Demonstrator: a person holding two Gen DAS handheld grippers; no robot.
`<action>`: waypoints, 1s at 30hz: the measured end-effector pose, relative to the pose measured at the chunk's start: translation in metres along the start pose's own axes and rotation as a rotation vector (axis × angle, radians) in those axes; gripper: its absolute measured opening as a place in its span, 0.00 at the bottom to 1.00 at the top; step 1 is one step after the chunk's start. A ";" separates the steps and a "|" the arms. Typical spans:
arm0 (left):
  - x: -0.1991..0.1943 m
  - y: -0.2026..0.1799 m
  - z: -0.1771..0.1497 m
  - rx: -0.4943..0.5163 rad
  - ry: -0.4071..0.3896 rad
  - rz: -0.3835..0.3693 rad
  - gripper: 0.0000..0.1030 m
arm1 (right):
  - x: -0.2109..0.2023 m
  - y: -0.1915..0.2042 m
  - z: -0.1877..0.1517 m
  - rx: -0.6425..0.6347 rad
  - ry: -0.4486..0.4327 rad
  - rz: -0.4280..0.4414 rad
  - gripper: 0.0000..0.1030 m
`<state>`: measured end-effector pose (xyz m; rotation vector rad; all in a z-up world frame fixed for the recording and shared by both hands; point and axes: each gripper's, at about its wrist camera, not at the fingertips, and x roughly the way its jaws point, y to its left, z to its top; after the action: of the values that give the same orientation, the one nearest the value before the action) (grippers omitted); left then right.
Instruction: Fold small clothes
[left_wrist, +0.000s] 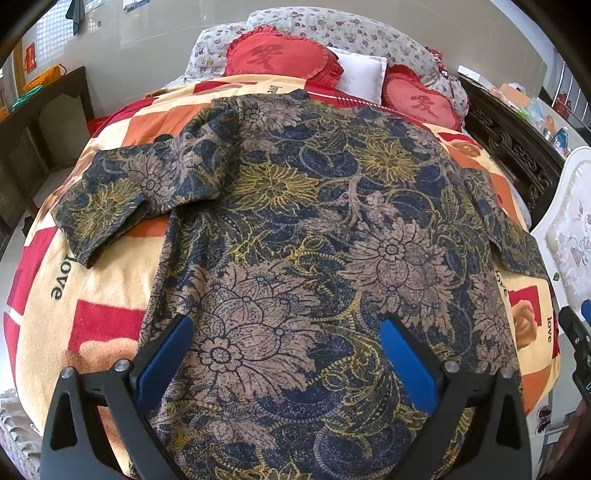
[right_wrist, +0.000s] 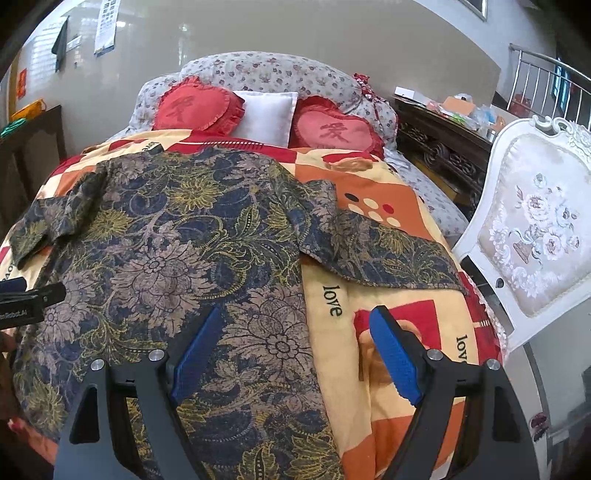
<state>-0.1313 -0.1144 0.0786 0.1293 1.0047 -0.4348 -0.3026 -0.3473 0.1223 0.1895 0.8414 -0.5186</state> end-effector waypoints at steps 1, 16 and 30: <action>0.000 0.000 0.000 0.000 0.000 0.000 1.00 | 0.000 0.001 0.000 0.001 0.002 0.000 0.89; -0.011 -0.012 -0.004 0.030 -0.017 -0.002 1.00 | 0.004 0.028 0.010 -0.026 0.031 -0.171 0.89; -0.017 -0.021 -0.008 0.077 -0.062 0.011 1.00 | -0.004 0.039 0.013 -0.036 0.015 -0.202 0.89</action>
<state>-0.1543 -0.1265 0.0902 0.1891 0.9266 -0.4652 -0.2768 -0.3170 0.1323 0.0753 0.8893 -0.6912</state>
